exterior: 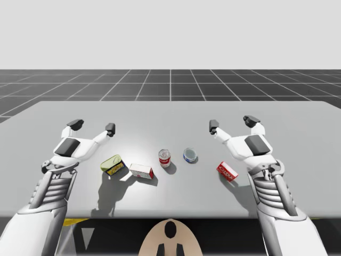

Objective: Lift the tuna fish can off the table.

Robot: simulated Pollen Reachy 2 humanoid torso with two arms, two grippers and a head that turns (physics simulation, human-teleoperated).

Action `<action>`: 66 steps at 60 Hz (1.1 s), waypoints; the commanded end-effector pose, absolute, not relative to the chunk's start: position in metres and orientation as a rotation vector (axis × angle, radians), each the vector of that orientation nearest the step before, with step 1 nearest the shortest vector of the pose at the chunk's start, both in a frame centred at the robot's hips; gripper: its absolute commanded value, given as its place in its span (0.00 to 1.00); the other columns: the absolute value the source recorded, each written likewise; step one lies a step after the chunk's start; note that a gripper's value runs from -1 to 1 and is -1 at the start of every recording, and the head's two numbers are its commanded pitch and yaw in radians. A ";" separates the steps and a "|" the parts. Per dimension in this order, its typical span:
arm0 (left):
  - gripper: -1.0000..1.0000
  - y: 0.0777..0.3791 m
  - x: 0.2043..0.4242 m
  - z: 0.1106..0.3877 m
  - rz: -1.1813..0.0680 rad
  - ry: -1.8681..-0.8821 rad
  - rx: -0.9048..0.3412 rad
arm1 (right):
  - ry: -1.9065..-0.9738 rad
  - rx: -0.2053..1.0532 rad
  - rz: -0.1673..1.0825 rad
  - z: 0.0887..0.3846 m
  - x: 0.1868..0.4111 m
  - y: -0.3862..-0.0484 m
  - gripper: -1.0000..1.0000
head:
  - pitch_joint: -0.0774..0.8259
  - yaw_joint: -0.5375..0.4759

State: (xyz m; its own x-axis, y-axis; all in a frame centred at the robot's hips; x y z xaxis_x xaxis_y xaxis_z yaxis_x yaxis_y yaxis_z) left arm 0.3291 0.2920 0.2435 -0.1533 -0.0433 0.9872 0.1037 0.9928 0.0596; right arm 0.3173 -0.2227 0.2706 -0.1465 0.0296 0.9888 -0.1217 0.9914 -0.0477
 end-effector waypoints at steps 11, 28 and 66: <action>0.00 0.292 0.329 0.243 -0.130 -1.725 -0.036 | -1.694 0.092 0.134 0.271 0.316 -0.225 0.00 | 0.16 0.53; 0.00 0.292 0.330 0.242 -0.143 -1.727 -0.026 | -1.688 0.080 0.126 0.270 0.319 -0.226 0.00 | 0.44 0.55; 0.00 0.290 0.328 0.245 -0.153 -1.736 -0.026 | -1.682 0.076 0.141 0.267 0.322 -0.223 0.00 | 0.83 0.38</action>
State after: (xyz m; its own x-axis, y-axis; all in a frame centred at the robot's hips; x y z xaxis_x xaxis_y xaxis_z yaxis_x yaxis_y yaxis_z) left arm 0.3288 0.2909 0.2444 -0.1681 -0.0705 0.9832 0.1020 0.9908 0.0885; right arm 0.3213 -0.2243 0.2678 -0.1162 0.0299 0.9928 -0.1273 0.9909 -0.0447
